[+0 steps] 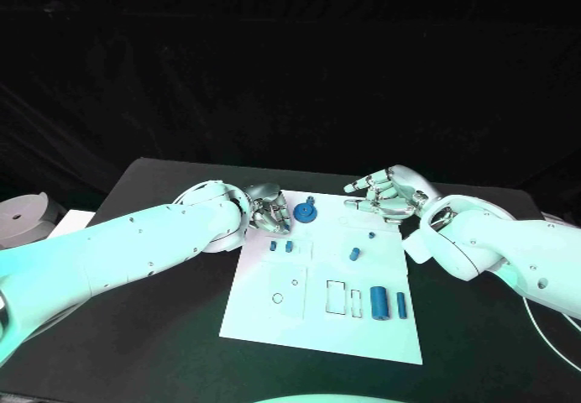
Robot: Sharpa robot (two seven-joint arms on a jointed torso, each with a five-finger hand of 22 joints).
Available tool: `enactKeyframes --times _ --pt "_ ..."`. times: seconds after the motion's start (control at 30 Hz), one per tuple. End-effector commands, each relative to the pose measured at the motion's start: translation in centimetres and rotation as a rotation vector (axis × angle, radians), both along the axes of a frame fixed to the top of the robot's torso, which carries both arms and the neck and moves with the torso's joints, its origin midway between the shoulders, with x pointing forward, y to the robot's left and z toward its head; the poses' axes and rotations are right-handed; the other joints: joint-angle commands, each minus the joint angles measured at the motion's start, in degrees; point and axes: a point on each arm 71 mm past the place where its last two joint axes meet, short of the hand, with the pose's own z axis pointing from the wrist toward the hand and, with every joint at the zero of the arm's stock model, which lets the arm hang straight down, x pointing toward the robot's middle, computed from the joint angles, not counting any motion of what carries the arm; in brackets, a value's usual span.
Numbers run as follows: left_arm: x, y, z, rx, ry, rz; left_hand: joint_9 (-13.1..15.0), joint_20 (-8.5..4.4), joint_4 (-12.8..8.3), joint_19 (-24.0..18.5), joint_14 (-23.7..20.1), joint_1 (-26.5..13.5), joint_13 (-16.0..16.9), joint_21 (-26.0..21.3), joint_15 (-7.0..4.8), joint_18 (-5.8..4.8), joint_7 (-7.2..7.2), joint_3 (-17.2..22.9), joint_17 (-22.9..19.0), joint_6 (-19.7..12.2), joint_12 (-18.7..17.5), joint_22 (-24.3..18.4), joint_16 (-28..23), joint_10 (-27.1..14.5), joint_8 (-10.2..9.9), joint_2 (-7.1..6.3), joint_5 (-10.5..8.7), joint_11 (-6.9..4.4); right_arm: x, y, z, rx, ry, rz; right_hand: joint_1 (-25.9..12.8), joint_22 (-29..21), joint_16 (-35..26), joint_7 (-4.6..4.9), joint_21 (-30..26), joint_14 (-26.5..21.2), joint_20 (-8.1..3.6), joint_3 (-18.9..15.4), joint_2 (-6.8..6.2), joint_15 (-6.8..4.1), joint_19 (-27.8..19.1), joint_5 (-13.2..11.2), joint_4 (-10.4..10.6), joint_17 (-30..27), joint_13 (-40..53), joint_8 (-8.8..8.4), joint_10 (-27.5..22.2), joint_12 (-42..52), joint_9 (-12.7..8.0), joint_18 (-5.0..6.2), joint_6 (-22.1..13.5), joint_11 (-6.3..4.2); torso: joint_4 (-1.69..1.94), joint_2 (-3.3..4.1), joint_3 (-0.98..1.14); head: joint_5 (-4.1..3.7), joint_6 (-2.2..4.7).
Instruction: Assemble the parts on the task board
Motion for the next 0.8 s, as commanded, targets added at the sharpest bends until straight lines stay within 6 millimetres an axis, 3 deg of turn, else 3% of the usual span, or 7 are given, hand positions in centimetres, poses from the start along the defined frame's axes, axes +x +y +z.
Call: enactKeyframes --times 0.03,0.8 --pt "0.03 -0.07 -0.06 0.024 -0.024 -0.006 0.00 0.01 0.07 0.97 1.59 -0.56 0.07 0.22 -0.17 -0.72 -0.07 -0.31 -0.07 0.38 -0.30 0.02 -0.13 0.48 -0.37 0.07 0.31 0.03 -0.07 0.17 -0.03 -0.005 -0.005 0.018 0.14 -0.08 -0.18 0.29 -0.38 2.63 0.00 -0.16 0.53 0.20 -0.26 0.33 -0.13 1.88 -0.05 0.11 -0.37 -0.08 0.06 1.07 -0.15 -0.10 -0.01 0.03 0.04 -0.02 -0.01" --pt "-0.19 -0.69 -0.06 0.052 -0.063 -0.029 0.15 -0.09 -0.78 1.13 1.59 -0.15 0.37 1.14 -0.35 -0.86 -0.17 -0.11 -0.49 1.27 -0.55 0.73 -0.15 1.63 -0.34 0.50 0.35 -0.20 -0.12 0.20 -0.05 -0.005 -0.002 0.021 0.15 -0.04 -0.17 0.29 -0.36 2.64 0.00 -0.15 0.54 0.20 -0.24 0.34 -0.14 1.90 -0.03 0.10 -0.34 -0.04 0.06 1.07 -0.15 -0.10 0.08 -0.03 0.04 0.11 -0.11"
